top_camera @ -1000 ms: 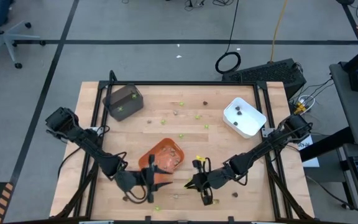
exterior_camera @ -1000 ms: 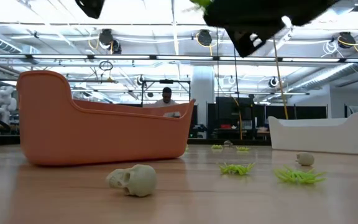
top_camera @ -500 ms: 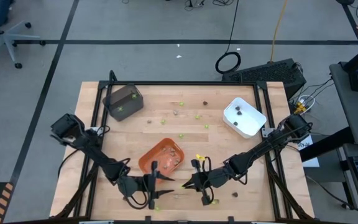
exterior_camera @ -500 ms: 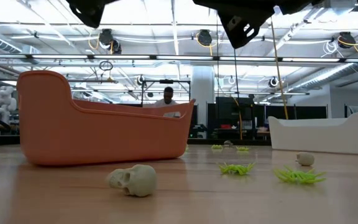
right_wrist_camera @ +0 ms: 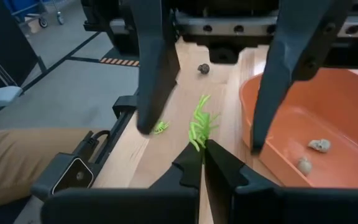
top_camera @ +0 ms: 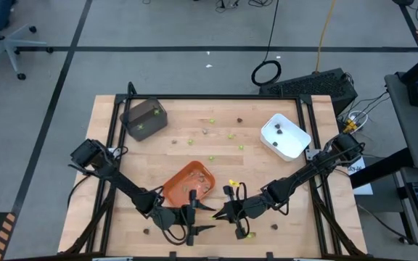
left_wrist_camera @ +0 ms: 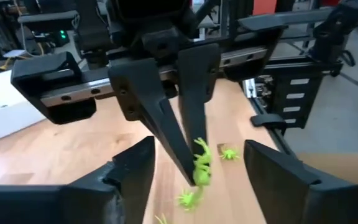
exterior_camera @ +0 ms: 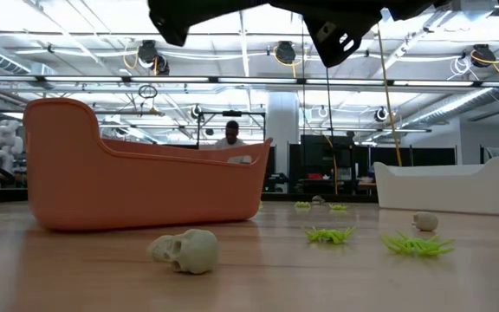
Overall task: Sort Halloween decoration
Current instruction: Put the green spider toy into the black bin
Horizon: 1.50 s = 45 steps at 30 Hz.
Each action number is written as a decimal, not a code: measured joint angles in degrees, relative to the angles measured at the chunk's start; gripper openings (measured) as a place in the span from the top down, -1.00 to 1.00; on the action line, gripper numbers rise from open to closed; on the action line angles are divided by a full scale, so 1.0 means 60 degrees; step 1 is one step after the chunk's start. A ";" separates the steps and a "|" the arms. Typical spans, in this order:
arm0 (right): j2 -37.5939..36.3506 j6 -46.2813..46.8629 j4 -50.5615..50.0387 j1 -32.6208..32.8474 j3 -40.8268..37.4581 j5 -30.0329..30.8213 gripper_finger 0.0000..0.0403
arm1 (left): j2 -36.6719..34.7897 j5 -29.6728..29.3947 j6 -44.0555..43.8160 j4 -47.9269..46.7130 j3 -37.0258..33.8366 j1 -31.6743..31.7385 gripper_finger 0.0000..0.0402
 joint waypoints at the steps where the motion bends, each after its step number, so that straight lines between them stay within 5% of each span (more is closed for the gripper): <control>1: 0.0000 -0.0003 0.0000 0.0000 0.0000 0.0000 1.00 | 0.0031 -0.0007 0.0101 -0.0005 0.0036 0.0010 -0.13; 16: 0.0000 -0.0043 -0.0016 -0.0025 0.0000 -0.0051 1.00 | 0.0035 -0.0061 0.0257 -0.0080 0.0062 -0.0016 0.95; 23: -0.0028 -0.0040 -0.0369 -0.0045 0.0018 -0.0044 0.93 | -0.0063 -0.0058 0.0221 -0.0206 0.0062 -0.0027 0.98; 36: -0.0149 0.0132 -0.1954 -0.0051 0.0015 0.0729 0.31 | -0.1904 -0.0616 -0.0132 -0.1661 0.0050 -0.0153 0.99; 45: -0.0149 -0.0142 -0.1785 -0.0044 0.0011 0.0721 0.31 | -0.4267 -0.1619 -0.0067 -0.2162 -0.1002 -0.0168 0.99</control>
